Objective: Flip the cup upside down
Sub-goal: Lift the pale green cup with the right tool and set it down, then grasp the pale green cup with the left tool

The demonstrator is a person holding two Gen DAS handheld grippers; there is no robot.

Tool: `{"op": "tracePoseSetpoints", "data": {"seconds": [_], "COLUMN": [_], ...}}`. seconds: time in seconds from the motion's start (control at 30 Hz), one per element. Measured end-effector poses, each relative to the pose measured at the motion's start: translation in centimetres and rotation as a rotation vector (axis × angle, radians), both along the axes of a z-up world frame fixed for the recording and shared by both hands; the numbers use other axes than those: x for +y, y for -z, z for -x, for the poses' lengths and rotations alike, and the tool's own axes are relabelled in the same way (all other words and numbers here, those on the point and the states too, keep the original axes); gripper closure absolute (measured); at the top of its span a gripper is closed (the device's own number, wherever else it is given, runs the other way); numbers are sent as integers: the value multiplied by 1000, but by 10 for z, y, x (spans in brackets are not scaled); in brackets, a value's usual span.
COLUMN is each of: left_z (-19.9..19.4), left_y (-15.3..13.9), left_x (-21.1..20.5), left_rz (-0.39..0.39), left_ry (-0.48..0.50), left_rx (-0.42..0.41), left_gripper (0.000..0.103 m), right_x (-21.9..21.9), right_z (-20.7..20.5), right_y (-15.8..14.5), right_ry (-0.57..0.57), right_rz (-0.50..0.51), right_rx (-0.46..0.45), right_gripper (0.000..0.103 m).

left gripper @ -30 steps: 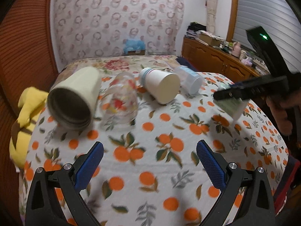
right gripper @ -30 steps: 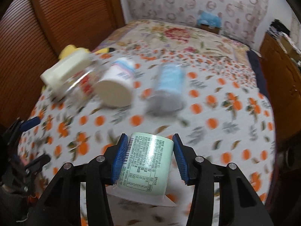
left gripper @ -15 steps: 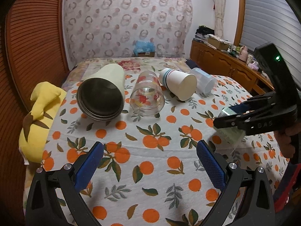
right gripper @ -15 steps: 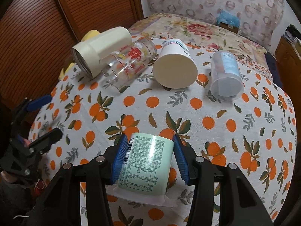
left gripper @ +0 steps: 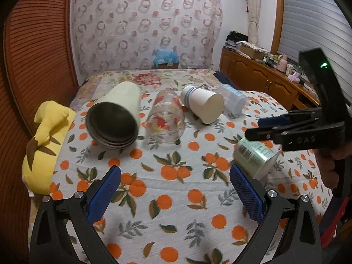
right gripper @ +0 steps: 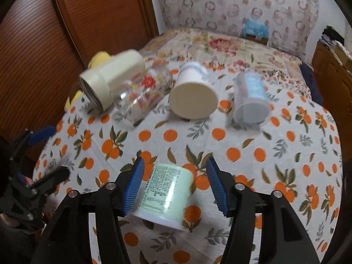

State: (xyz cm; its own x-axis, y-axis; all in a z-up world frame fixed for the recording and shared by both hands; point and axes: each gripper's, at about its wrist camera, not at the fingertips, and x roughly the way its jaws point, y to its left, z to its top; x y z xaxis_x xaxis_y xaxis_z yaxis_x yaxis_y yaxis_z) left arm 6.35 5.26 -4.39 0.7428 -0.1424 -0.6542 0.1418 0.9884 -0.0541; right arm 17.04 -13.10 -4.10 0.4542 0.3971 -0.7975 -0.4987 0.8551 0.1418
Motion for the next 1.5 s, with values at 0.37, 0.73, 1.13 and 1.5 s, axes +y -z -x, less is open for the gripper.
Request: {"op": "tracePoseSetpoints", "data": {"seconds": [0.37,0.73,1.13,1.5], "left_z": [-28,-62,-92,-115], "left_y": [-9,-4,17,36], "left_x": [-62,-111,-122,-118], "left_rz": [4,-29,18,98], "left_ry": [70,66,47,20], "left_rx": [50,153,357,490], "left_gripper": [8,22,33,48], "right_x": [-77,-102,-112,-113], "right_z": [28,59,68,70], "right_y": [15,21,32,32], "right_ry": [108,124,136,133], "right_rz": [-17,-37,-83,-79], "right_rx": [-122,-233,-222,-227], "right_gripper": [39,39,39,39]}}
